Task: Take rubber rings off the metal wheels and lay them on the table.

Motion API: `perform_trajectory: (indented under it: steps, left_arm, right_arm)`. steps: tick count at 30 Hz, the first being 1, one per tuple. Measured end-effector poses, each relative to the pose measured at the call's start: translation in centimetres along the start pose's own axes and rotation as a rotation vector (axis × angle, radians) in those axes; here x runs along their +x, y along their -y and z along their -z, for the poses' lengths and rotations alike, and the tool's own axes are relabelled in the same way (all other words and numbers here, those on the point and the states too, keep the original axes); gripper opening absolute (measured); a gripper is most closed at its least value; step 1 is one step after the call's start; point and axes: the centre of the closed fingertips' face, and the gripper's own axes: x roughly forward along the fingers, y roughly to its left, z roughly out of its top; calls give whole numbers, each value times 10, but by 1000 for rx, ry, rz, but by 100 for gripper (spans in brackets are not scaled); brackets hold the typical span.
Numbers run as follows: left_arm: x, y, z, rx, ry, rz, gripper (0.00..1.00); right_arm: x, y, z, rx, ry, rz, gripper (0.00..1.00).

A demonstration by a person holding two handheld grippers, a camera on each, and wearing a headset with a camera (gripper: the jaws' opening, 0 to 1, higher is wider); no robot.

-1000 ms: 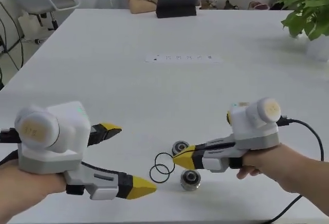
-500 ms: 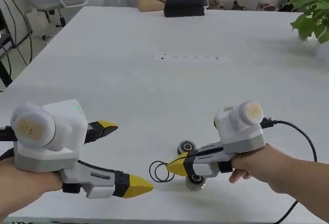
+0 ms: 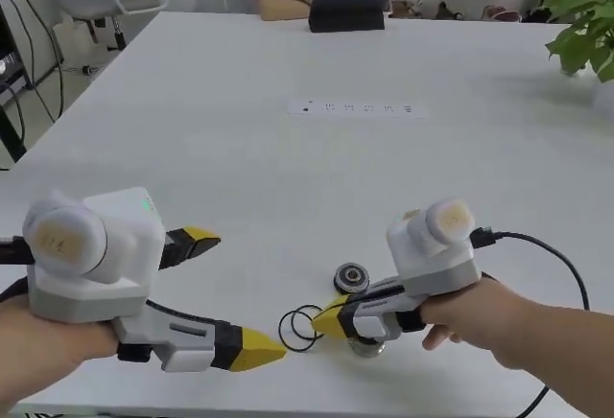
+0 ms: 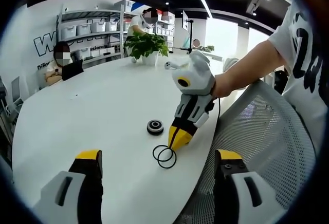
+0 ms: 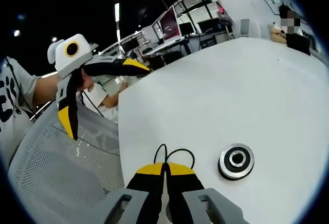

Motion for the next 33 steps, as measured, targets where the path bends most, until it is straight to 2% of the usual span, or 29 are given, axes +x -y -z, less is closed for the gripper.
perform_trajectory:
  steps: [7,12,17,26,33]
  left_arm:
    - [0,0,2,-1,-8,-1,88]
    - [0,0,2,-2,-10,0,88]
    - [0,0,3,-4,-16,2,88]
    - [2,-1,-2,4,-16,9,87]
    - [7,-3,-6,6,-16,18,85]
  right_arm:
    - [1,1,1,-64,-13,25,0]
    - [1,4,3,-74,-27,40,9]
    - [-1,5,3,-82,-27,44,13]
    - [-16,10,-12,-65,44,62,16]
    - [-32,16,-18,-45,96,88,17]
